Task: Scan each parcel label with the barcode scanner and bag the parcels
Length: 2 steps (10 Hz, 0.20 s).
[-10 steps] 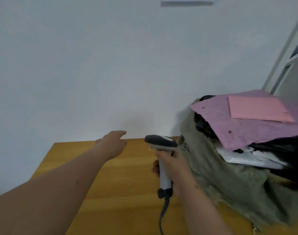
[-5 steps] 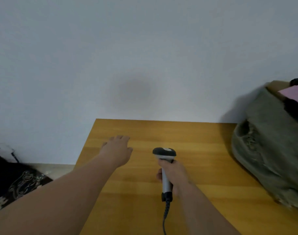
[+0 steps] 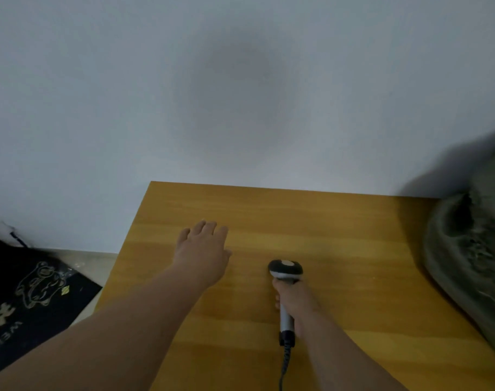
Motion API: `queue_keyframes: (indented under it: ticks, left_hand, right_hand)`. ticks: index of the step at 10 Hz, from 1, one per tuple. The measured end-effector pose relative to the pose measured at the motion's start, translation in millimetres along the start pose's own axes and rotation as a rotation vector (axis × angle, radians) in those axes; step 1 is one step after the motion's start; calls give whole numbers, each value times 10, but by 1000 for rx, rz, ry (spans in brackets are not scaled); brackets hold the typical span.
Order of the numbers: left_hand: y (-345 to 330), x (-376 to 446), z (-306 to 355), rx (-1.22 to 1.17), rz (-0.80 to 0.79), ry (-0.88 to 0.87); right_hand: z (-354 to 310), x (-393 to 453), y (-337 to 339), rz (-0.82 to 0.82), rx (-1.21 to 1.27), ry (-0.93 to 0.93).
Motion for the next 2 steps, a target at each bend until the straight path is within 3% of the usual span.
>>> queue_keyframes:
  ticks: [1, 2]
  left_hand:
    - [0, 7, -24, 0, -13, 2]
    - [140, -12, -38, 16, 2, -20]
  right_hand:
    - [34, -45, 38, -3, -142, -29]
    - [-239, -180, 278, 141, -291, 45]
Point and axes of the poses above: each hand's wrist, its own x-axis towards the middle knuckle, its own y-axis out of the back of the hand, z = x × y, the point moved 10 cm from there along x, towards the middle knuckle, and after that the axes turned 2 degrees about -x, right-handed, at the moved point
